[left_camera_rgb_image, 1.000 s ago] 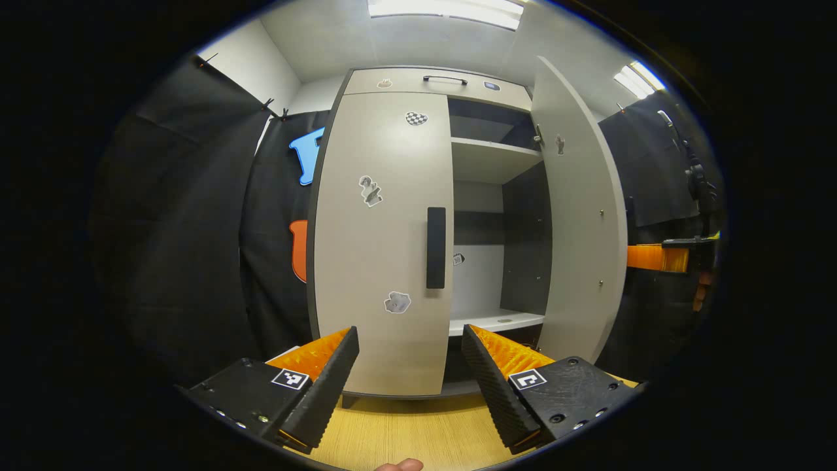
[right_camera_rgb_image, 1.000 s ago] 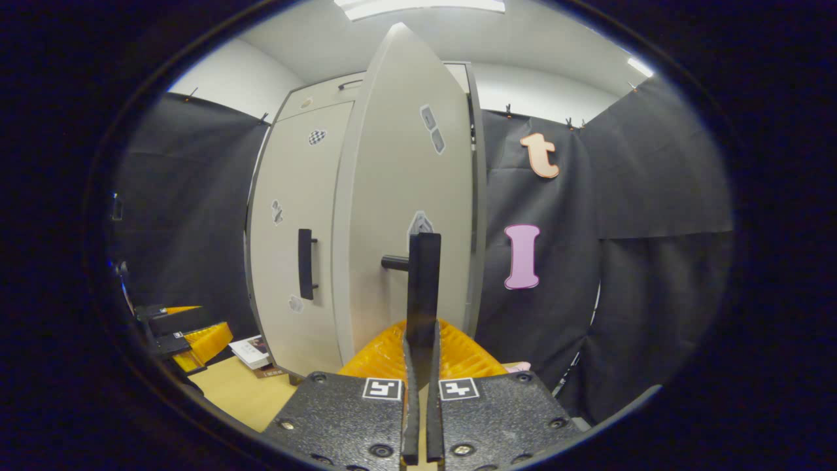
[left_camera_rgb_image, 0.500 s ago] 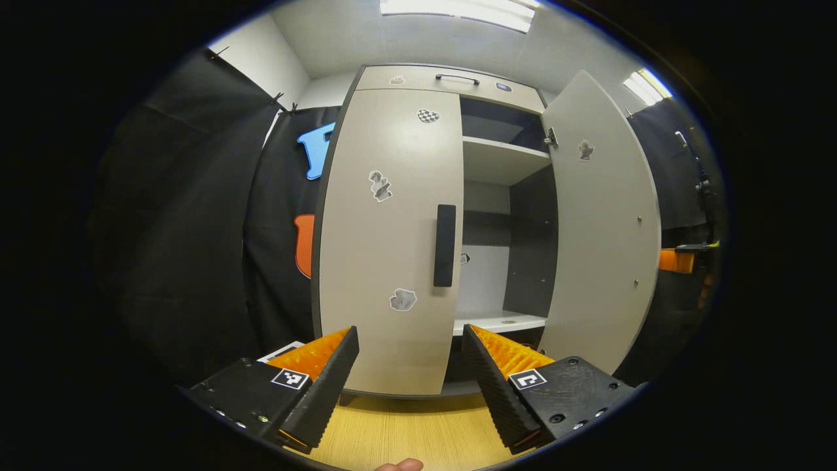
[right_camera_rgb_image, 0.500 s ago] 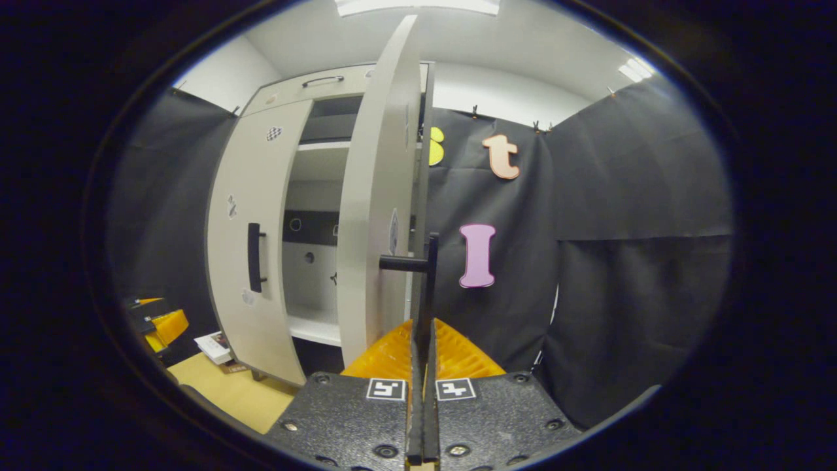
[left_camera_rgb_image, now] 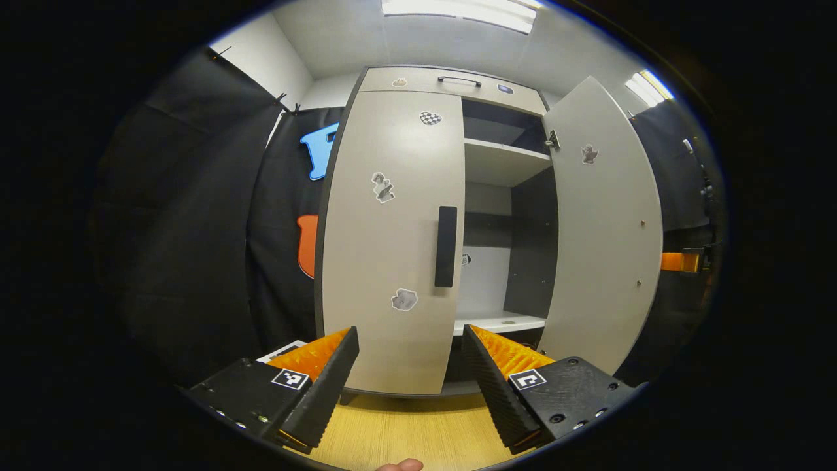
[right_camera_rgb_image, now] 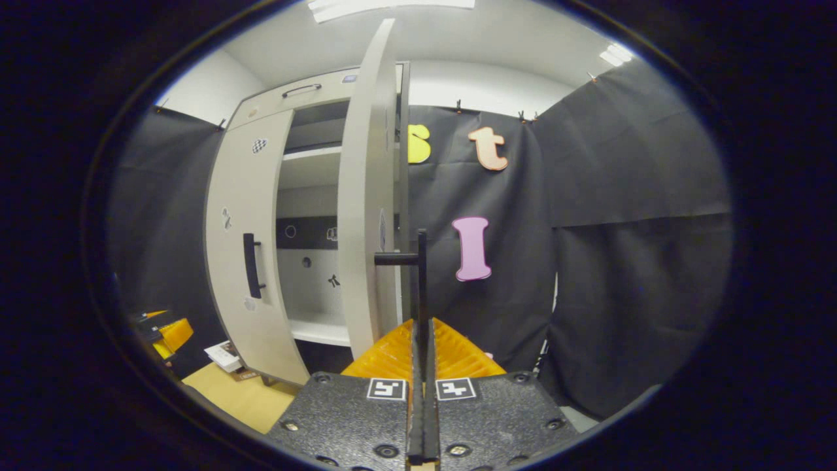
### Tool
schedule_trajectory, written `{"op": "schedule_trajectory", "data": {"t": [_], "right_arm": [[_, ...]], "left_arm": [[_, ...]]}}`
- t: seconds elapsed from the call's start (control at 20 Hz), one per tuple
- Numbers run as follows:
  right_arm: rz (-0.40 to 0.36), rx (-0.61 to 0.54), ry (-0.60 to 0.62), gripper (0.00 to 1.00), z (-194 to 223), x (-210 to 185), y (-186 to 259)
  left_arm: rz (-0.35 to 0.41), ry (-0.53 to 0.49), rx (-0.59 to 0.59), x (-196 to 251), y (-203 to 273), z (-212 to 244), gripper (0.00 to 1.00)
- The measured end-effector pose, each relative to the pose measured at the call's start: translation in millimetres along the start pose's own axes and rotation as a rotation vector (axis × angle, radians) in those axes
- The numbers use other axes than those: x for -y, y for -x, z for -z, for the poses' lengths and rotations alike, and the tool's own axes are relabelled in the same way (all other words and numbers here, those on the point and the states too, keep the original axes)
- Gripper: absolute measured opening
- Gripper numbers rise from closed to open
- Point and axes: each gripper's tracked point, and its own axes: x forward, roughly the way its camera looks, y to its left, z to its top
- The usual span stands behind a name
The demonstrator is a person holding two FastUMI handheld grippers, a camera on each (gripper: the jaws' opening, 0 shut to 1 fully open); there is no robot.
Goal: Open the right door of the double-door shoe cabinet with the right hand, and open the left door with the left hand.
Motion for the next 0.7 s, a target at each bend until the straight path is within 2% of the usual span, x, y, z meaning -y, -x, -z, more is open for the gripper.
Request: {"op": "schedule_trajectory", "data": {"t": [0.05, 0.2, 0.3, 0.45, 0.7], "right_arm": [[0.009, 0.029, 0.011, 0.04, -5.8, -4.8, 16.0], [-0.063, 0.056, 0.028, 0.04, -13.5, -37.4, 48.1], [-0.138, 0.039, -0.029, 0.04, -10.7, -61.5, 45.8], [-0.2, 0.026, -0.083, 0.04, -6.3, -95.5, 32.7], [-0.17, 0.016, -0.034, 0.04, 5.6, -109.9, 6.4]], "left_arm": [[-0.012, -0.003, -0.001, -4.5, 1.4, 0.9, 0.95], [-0.024, 0.002, -0.007, -11.1, -1.6, 3.9, 0.95], [-0.016, 0.002, -0.005, -9.6, -3.1, 0.6, 0.95], [-0.01, -0.01, 0.009, -11.3, 3.0, -2.1, 0.95], [-0.042, -0.018, 0.01, -28.2, 20.7, -0.4, 0.95]]}}
